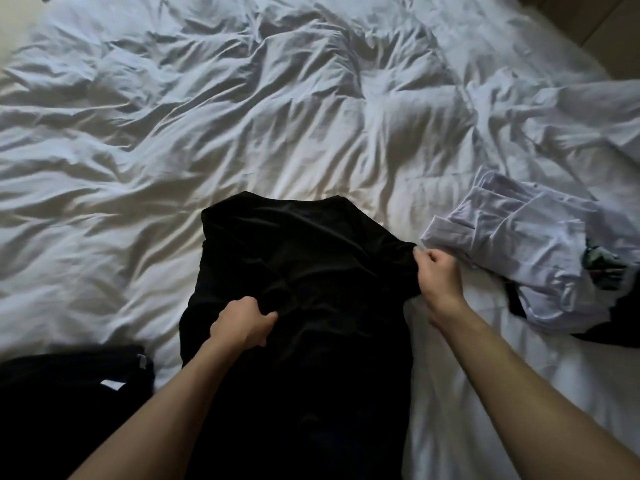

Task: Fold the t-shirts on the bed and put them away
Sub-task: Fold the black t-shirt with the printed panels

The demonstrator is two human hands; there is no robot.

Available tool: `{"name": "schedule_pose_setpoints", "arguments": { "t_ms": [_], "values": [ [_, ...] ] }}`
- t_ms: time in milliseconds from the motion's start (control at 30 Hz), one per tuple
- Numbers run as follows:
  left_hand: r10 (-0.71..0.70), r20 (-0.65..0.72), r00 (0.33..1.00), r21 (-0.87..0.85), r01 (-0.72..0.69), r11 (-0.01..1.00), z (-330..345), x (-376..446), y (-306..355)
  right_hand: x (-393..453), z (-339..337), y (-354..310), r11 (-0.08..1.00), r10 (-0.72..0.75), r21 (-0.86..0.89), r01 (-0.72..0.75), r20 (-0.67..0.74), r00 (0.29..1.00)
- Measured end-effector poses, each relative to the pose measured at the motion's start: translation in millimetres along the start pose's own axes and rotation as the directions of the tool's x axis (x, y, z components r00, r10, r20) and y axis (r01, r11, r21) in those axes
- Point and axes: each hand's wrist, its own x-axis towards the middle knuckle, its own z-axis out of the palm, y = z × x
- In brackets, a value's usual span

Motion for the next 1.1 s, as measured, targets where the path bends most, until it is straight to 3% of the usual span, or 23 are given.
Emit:
{"name": "schedule_pose_setpoints", "arguments": {
  "t_ms": [67, 100, 133, 167, 200, 233, 267, 333, 400, 467, 533, 633, 700, 733, 800, 867, 933, 1033, 1100],
  "values": [
    [0.055, 0.008, 0.998, -0.040, -0.054, 0.998, 1, 1, 5, -18, 22, -15, 1.000, 0.015, -0.028, -0.014, 0.051, 0.999],
    [0.085, -0.021, 0.996, -0.089, -0.087, 0.992, 2, 2, 7, -29, 33, -20, 0.996, 0.024, -0.094, -0.005, 0.198, 0.980],
    [0.111, -0.049, 0.993, -0.170, -0.118, 0.978, 2, 2, 11, -41, 42, -22, 0.987, 0.076, -0.160, -0.014, 0.395, 0.916],
    [0.128, -0.047, 0.991, -0.284, -0.136, 0.949, 3, 4, 14, -52, 47, -22, 0.972, 0.171, -0.229, -0.043, 0.573, 0.801],
    [0.133, -0.011, 0.991, -0.411, -0.126, 0.903, 3, 6, 19, -59, 49, -21, 0.951, 0.256, -0.305, -0.053, 0.676, 0.691],
    [0.137, 0.050, 0.989, -0.526, -0.090, 0.846, 6, 9, 25, -58, 49, -15, 0.929, 0.297, -0.369, -0.024, 0.707, 0.642],
    [0.140, 0.104, 0.985, -0.609, -0.048, 0.792, 7, 9, 31, -53, 47, -9, 0.910, 0.289, -0.414, 0.028, 0.681, 0.673],
    [0.133, 0.112, 0.985, -0.641, -0.031, 0.767, 15, 13, 42, -32, 41, 3, 0.864, 0.196, -0.493, 0.100, 0.512, 0.836],
    [0.099, -0.041, 0.994, -0.435, -0.107, 0.894, 26, 17, 51, -4, 35, 13, 0.860, 0.109, -0.505, 0.080, 0.333, 0.937],
    [0.112, -0.255, 0.960, -0.148, -0.153, 0.977, 35, 17, 61, 24, 31, 20, 0.897, 0.075, -0.442, 0.031, 0.219, 0.973],
    [0.166, -0.233, 0.958, -0.078, -0.189, 0.979, 41, 23, 73, 54, 30, 24, 0.934, 0.074, -0.358, 0.000, 0.194, 0.978],
    [0.238, -0.071, 0.969, -0.201, -0.248, 0.948, 47, 34, 82, 87, 39, 23, 0.909, -0.015, -0.399, 0.120, 0.256, 0.966],
    [0.355, -0.013, 0.935, -0.369, -0.335, 0.867, 50, 35, 84, 101, 50, 19, 0.858, -0.072, -0.448, 0.250, 0.377, 0.924],
    [0.403, 0.015, 0.915, -0.534, -0.334, 0.777, 48, 28, 86, 103, 54, 16, 0.836, -0.064, -0.459, 0.301, 0.462, 0.884],
    [0.404, 0.069, 0.912, -0.836, -0.168, 0.523, 45, 14, 96, 114, 64, 20, 0.829, -0.010, -0.465, 0.311, 0.542, 0.840],
    [0.411, 0.036, 0.911, -0.938, -0.110, 0.328, 44, 0, 102, 121, 66, 30, 0.906, 0.018, -0.384, 0.179, 0.456, 0.890],
    [0.515, -0.055, 0.856, -0.896, -0.270, 0.353, 46, -11, 107, 128, 61, 41, 0.966, 0.037, -0.252, 0.063, 0.375, 0.926],
    [0.685, -0.040, 0.728, -0.754, -0.472, 0.457, 50, -28, 114, 132, 52, 54, 0.977, -0.014, -0.196, 0.087, 0.347, 0.938],
    [0.701, -0.009, 0.713, -0.690, -0.512, 0.511, 55, -32, 118, 134, 52, 54, 0.972, -0.009, -0.222, 0.082, 0.311, 0.951]
  ]
}}
